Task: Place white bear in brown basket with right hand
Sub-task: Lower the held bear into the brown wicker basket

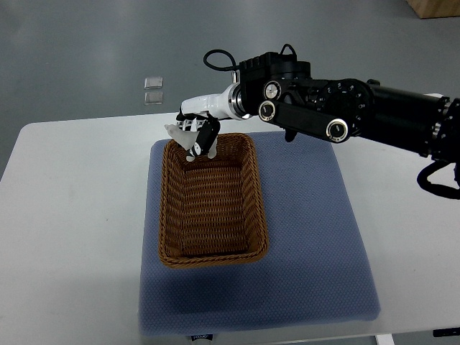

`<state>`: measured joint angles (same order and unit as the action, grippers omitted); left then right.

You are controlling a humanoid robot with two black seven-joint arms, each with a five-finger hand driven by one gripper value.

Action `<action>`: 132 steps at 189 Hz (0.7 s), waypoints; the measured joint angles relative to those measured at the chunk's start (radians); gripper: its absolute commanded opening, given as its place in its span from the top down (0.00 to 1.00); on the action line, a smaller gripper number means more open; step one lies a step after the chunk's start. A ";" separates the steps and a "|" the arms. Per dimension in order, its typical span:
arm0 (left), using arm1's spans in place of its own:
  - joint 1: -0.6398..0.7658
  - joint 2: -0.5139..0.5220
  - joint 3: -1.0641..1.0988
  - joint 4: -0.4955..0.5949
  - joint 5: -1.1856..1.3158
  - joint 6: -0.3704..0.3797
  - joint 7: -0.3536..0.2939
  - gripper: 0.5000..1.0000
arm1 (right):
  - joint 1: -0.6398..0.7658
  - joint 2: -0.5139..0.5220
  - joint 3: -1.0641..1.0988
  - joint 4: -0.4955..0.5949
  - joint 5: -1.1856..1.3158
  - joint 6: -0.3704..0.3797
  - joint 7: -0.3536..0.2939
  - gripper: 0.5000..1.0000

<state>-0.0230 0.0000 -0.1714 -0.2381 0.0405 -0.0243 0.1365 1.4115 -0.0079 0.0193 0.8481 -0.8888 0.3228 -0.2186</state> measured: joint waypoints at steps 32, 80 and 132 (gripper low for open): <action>0.000 0.000 0.000 0.000 0.000 0.000 0.000 0.00 | -0.057 0.007 0.001 -0.014 -0.003 -0.028 0.001 1.00; 0.000 0.000 0.003 0.001 -0.001 0.000 0.000 0.00 | -0.117 0.008 0.000 -0.027 -0.008 -0.053 0.001 1.00; 0.000 0.000 0.003 0.000 -0.001 -0.001 0.000 0.00 | -0.153 0.008 0.004 -0.028 -0.009 -0.056 0.011 1.00</action>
<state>-0.0230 0.0000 -0.1685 -0.2377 0.0397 -0.0248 0.1365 1.2584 0.0000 0.0229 0.8200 -0.8974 0.2666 -0.2080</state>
